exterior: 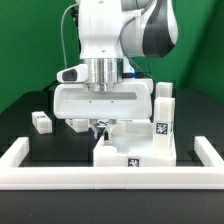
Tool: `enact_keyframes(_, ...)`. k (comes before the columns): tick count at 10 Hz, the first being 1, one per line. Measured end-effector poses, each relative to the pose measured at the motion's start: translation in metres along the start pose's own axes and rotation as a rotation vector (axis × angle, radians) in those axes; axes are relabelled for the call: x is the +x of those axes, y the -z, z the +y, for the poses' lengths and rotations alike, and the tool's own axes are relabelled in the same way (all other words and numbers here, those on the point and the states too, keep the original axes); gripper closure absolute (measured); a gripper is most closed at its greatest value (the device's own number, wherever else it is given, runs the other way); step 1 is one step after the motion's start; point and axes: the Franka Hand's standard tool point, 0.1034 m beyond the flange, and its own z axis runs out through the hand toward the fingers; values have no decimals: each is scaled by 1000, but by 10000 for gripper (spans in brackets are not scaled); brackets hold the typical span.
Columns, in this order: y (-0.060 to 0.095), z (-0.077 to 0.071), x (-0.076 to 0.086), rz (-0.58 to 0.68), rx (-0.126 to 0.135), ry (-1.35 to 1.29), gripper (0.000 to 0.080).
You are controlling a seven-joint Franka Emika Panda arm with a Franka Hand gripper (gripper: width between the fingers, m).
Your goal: Assemble desk
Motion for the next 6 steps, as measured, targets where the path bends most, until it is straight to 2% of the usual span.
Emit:
enact_keyframes(1,0,-8,15,14,-18,141,742)
enact_keyframes(2,0,-9,25,33,-36,319,742)
enact_keyframes(3,0,-6,22,54,-51,372,742)
enact_keyframes(6,1,-2,25,50,-66,565,741)
